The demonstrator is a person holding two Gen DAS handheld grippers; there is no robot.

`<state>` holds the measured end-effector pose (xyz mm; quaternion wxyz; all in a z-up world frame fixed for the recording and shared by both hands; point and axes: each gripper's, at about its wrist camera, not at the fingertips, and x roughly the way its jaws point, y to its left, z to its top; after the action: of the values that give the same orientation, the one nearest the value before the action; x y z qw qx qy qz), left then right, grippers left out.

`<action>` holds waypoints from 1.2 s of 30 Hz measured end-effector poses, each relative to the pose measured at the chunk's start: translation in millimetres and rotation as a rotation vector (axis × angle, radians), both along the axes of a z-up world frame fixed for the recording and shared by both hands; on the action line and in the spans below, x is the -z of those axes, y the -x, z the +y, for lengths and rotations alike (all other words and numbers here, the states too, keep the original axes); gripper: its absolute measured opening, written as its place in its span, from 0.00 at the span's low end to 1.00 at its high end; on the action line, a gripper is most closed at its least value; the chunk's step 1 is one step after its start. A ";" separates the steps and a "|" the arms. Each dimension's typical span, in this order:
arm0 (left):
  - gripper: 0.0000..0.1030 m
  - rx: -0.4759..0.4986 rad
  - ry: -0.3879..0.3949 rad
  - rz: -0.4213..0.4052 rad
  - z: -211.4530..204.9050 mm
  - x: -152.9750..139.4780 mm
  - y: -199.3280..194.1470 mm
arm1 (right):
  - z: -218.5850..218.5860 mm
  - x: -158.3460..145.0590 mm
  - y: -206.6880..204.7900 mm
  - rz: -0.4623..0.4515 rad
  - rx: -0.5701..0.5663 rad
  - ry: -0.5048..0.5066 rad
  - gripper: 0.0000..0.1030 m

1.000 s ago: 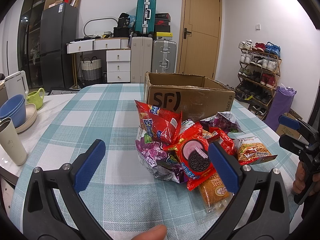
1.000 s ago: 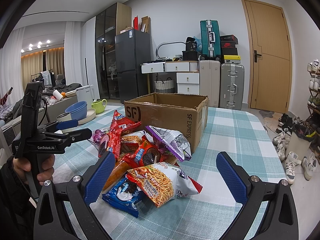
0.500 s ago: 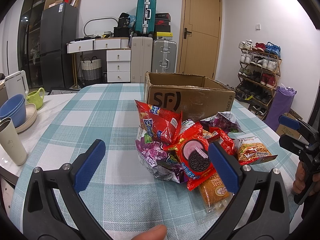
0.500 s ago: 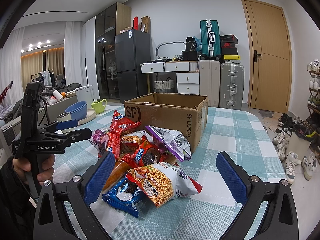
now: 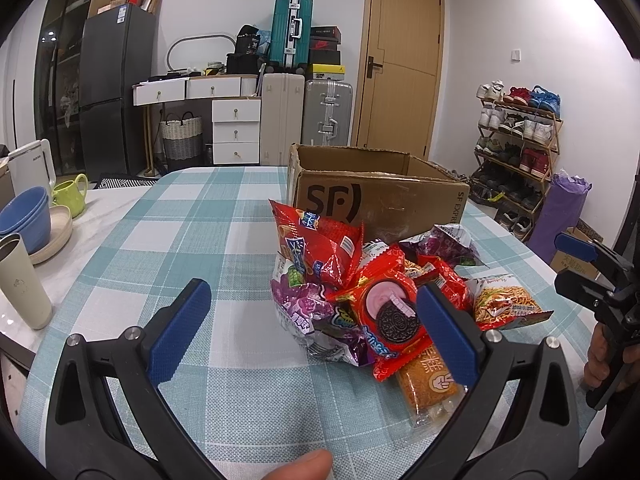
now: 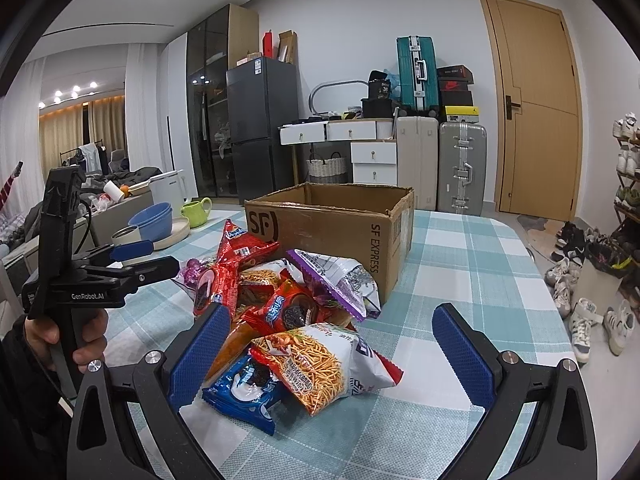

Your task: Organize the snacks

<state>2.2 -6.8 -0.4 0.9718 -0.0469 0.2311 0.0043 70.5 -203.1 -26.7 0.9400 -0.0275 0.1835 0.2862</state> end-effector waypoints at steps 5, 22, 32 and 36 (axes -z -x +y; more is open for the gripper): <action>0.99 -0.010 -0.003 0.011 1.3 1.0 0.3 | 3.1 2.7 -7.6 0.048 0.045 0.035 1.00; 0.99 0.111 -0.050 0.170 -36.3 15.7 -31.7 | 20.3 30.8 -48.4 0.303 -0.017 0.117 1.00; 0.99 0.091 -0.014 0.244 -33.5 22.5 -57.8 | 29.5 45.2 -75.8 0.418 -0.059 0.134 1.00; 0.93 0.107 0.023 0.252 -27.5 24.2 -57.2 | 32.4 52.6 -77.9 0.451 -0.056 0.126 1.00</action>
<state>59.4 -34.3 -24.5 0.9334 -0.0447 0.3533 -0.0444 148.4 -170.6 -79.2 0.8632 -0.0266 0.4058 0.2991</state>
